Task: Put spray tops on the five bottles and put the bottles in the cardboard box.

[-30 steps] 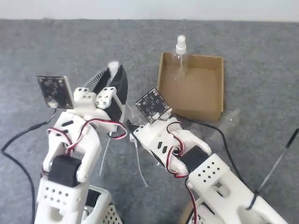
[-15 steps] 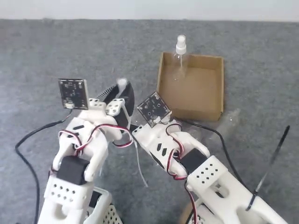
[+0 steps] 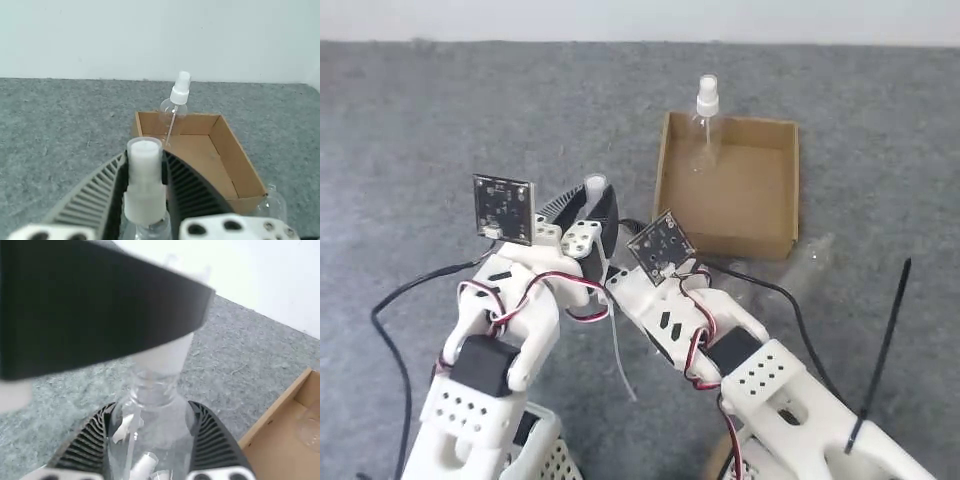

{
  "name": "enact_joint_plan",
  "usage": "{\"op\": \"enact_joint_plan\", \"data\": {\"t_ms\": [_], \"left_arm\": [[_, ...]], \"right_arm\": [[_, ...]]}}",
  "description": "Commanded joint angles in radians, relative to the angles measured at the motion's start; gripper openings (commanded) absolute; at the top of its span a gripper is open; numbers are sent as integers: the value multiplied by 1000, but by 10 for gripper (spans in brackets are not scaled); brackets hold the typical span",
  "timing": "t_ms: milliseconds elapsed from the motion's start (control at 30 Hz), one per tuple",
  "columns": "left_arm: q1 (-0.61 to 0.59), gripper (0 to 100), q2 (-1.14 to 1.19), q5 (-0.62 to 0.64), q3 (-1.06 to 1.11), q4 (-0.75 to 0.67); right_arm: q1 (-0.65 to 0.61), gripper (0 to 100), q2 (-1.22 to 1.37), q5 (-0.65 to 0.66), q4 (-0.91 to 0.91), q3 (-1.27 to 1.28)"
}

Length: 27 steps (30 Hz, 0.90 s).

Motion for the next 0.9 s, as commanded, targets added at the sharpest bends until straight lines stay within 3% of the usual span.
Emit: {"op": "enact_joint_plan", "data": {"t_ms": [0,133,333,467,633,867], "left_arm": [[5,55,-8,-48,-30,20],[3,182,-8,-72,-127,114],[-3,171,2,-161,-352,226],[-87,170,3,-166,-410,233],[-135,170,3,-184,-346,224],[-138,170,2,-235,-165,98]], "right_arm": [[24,6,-53,-8,-41,-20],[24,6,-53,-8,-42,-18],[24,6,-53,-8,-38,-18],[24,6,-53,-8,-36,-18],[22,6,-53,-8,-36,-18],[22,6,-53,-8,-36,-18]]}}
